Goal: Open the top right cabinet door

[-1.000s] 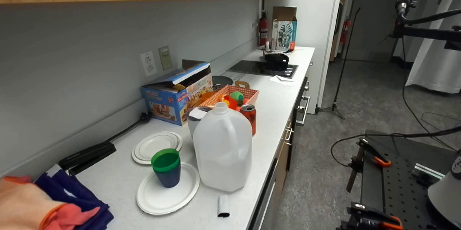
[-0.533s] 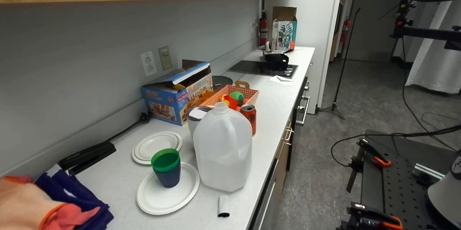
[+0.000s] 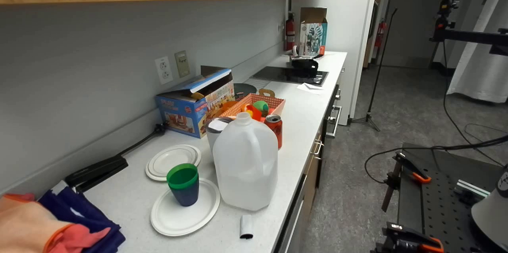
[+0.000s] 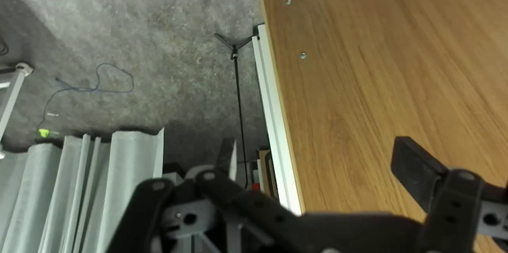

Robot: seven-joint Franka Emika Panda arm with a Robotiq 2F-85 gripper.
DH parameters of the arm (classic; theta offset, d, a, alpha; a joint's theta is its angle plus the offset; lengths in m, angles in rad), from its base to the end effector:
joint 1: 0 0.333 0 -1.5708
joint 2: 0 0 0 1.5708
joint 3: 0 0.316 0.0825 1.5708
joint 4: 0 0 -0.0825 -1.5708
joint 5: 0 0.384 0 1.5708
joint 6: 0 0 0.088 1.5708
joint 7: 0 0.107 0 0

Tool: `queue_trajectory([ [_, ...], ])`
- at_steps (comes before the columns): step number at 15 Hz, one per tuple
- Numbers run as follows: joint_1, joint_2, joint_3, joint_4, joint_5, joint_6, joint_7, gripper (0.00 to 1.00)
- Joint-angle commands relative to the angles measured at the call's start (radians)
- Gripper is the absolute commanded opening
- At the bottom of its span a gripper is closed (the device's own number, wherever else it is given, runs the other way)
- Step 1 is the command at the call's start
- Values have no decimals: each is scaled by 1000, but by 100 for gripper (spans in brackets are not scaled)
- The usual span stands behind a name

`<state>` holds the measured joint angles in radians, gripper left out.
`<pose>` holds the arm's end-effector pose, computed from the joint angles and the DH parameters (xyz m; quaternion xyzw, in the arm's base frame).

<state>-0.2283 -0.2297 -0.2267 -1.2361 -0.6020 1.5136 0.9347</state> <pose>0.3296 -0.2612 0.8941 0.6565 -0.6686 0.2899 0.1948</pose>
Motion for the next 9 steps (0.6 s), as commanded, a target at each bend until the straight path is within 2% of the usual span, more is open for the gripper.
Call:
queue_trajectory([
  [1, -23, 32, -24, 108, 149, -51, -27, 100],
  [2, -2, 24, -47, 107, 175, -53, -19, 100],
  [5, -4, 19, -85, 114, 282, -61, -30, 100],
  [6, -6, 2, -56, 64, 215, -23, -1, 100],
  [9, -6, 2, -75, 66, 252, -23, -5, 100],
])
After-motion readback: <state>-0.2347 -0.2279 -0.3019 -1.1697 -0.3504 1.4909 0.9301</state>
